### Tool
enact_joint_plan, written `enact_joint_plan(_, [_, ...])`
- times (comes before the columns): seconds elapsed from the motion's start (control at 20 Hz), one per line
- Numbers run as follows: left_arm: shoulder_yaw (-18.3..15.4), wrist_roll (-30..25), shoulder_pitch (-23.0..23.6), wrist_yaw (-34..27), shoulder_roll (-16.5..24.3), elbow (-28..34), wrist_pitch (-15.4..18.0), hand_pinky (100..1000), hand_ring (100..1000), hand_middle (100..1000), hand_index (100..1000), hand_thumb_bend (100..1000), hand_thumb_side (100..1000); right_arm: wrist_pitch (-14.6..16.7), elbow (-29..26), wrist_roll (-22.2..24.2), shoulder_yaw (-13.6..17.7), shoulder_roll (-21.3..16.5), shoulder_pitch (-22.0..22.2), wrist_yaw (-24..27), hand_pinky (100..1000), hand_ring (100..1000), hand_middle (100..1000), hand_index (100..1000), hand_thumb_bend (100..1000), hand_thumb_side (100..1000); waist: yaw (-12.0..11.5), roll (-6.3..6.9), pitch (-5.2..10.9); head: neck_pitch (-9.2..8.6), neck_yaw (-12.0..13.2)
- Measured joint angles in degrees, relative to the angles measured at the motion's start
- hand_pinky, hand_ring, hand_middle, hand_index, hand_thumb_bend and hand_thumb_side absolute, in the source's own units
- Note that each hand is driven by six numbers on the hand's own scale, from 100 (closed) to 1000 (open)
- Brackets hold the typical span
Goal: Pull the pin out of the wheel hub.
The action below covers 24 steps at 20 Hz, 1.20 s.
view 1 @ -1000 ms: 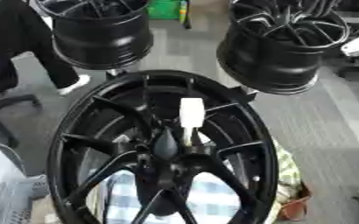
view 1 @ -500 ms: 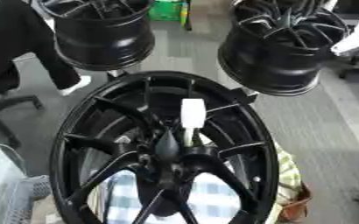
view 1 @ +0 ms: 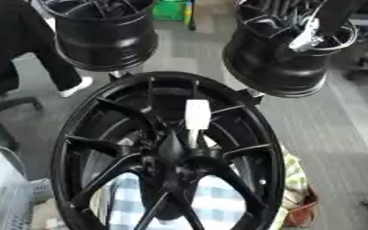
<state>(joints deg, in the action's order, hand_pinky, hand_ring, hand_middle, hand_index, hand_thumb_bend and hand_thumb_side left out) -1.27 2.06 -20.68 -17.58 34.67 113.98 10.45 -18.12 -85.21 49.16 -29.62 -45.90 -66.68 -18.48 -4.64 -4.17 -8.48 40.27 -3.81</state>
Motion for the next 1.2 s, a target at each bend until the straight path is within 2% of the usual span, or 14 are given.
enact_joint_plan(0.25, [0.0,0.0,0.1,0.0,0.0,0.0,-0.1,769,760,648,814,100,535,-0.8,4.3,-0.8,-1.6,3.0,-1.3,-0.6,816,752,685,798,619,255,0.0,0.0,-0.01,0.0,0.0])
enact_joint_plan(0.3, [0.0,0.0,0.1,0.1,0.0,0.0,-0.1,769,760,648,814,100,541,-0.9,4.7,-0.9,-1.7,3.2,-1.4,-0.6,810,757,693,801,657,253,0.0,0.0,-0.02,0.0,0.0])
enact_joint_plan(0.35, [0.0,-0.1,0.1,0.1,0.0,0.0,-0.2,769,760,648,814,100,541,-1.1,5.0,-1.2,-2.1,3.5,-1.4,-0.8,810,757,693,801,625,260,0.0,0.0,-0.05,0.0,0.0])
enact_joint_plan(0.45, [0.1,-0.2,0.1,0.2,0.0,0.0,-0.3,769,760,648,814,100,544,-2.0,5.7,-2.1,-3.1,4.6,-1.5,-1.2,808,762,700,806,626,259,0.0,0.02,-0.24,0.0,0.0])
enact_joint_plan(0.8, [0.6,-0.4,0.4,0.5,-0.5,0.0,-0.5,769,760,648,815,100,554,-7.2,5.0,-6.4,-6.6,7.1,-1.8,-0.9,804,772,726,822,628,257,-0.1,0.07,-0.68,0.0,0.4])
enact_joint_plan(1.2, [0.8,-0.7,0.4,0.8,-1.0,0.0,-0.8,770,761,649,815,100,557,-12.0,3.7,-9.2,-8.5,8.5,-1.8,1.4,796,772,727,822,629,253,-0.3,0.07,-0.75,0.0,1.1])
